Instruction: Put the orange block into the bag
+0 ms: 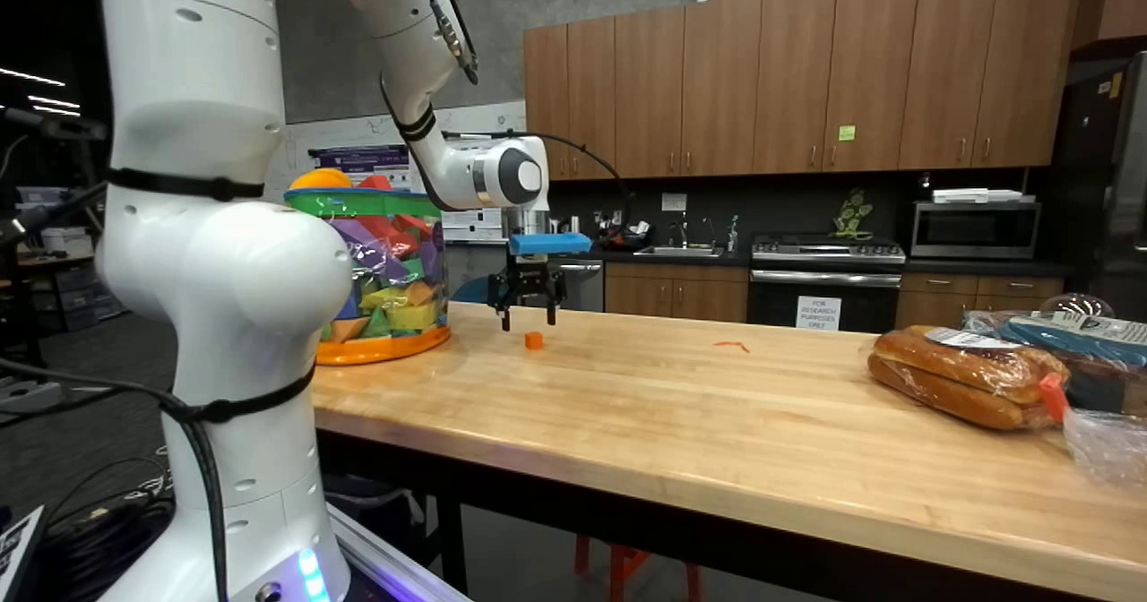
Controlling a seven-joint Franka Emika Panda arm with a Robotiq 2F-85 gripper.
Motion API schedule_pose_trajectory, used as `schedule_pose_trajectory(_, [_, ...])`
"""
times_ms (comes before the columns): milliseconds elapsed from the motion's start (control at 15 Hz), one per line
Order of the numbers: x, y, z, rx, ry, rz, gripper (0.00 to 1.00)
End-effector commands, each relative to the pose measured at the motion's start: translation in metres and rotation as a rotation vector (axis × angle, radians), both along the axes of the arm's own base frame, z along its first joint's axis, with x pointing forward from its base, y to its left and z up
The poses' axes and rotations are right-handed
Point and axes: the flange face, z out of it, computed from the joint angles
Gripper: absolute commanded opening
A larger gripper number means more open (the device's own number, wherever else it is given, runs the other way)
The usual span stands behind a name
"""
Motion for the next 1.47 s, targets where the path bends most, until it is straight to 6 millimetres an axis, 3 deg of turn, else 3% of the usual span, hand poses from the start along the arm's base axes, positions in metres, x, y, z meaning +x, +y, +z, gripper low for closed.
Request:
schedule_pose_trajectory(0, [0.011, 0.005, -0.003, 0.009, -0.020, -0.025, 1.00])
schedule_pose_trajectory(867, [0.018, -0.005, -0.033, 0.013, -0.016, -0.083, 1.00])
schedule_pose_trajectory(933, [0.018, -0.004, -0.034, 0.013, -0.014, -0.082, 0.94])
schedule_pose_trajectory(1000, [0.018, -0.005, -0.034, 0.014, -0.015, -0.082, 0.74])
schedule_pose_trajectory(1400, [0.024, -0.008, -0.026, 0.010, -0.032, -0.082, 0.30])
